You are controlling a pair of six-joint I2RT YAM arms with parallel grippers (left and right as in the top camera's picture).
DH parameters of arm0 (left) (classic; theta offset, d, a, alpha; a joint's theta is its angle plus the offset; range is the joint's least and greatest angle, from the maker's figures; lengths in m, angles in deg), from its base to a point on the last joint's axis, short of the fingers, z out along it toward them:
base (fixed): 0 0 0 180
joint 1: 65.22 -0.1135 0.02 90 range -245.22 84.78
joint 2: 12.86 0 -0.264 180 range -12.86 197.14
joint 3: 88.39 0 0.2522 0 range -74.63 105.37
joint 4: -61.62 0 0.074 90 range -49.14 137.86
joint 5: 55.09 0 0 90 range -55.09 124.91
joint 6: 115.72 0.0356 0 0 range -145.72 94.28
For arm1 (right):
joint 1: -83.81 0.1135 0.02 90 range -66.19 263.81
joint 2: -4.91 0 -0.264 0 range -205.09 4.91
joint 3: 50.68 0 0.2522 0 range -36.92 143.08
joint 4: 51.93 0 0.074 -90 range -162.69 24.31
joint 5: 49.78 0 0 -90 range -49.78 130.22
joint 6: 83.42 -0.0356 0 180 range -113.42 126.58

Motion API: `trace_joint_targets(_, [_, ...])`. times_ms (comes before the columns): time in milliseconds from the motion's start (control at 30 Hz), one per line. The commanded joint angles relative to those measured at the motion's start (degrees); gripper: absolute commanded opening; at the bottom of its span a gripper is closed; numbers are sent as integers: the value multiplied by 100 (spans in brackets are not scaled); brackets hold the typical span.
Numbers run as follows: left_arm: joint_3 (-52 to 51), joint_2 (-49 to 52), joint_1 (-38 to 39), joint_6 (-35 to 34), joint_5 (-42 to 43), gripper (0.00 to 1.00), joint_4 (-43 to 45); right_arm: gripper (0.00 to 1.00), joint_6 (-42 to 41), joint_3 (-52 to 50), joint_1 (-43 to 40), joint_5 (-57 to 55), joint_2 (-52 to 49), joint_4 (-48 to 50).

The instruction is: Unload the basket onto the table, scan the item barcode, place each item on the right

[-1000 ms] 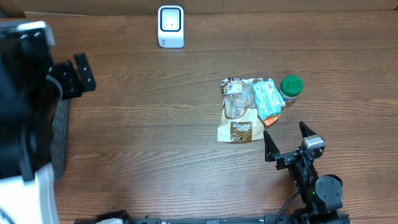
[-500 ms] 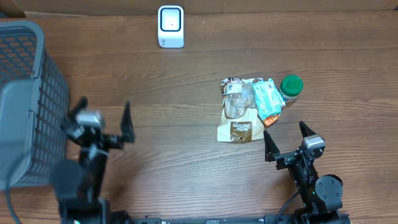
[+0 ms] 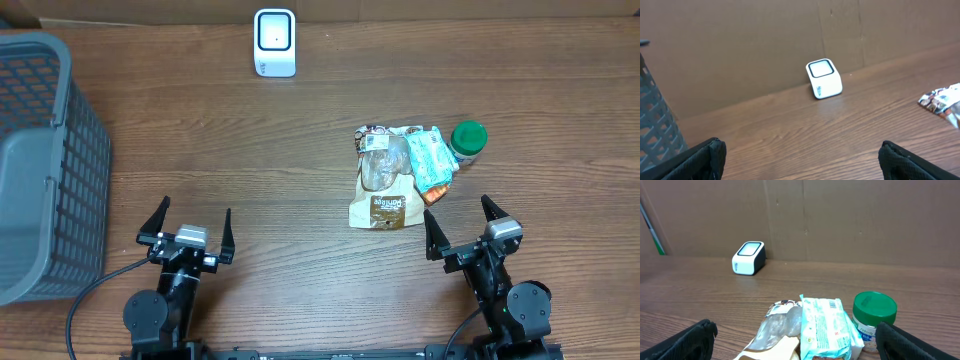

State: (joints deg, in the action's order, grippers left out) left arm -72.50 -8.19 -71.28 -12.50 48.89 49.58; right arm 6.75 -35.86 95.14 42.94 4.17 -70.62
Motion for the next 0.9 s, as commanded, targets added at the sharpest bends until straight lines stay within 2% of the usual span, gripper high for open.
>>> trace_joint_targets(0, [-127, -271, 31, 361, 42, 100, -26, 100, -11, -59, 22, -9, 57, 35])
trace_joint_targets(233, [-138, -448, 57, 345, 35, 100, -616, 100, -11, -59, 22, -9, 57, 35])
trace_joint_targets(300, [-138, -448, 57, 160, 26, 100, -595, 100, -11, -59, 22, -9, 57, 35])
trace_joint_targets(867, [-138, -442, 57, 157, 26, 100, -581, 100, -11, -59, 22, -9, 57, 35])
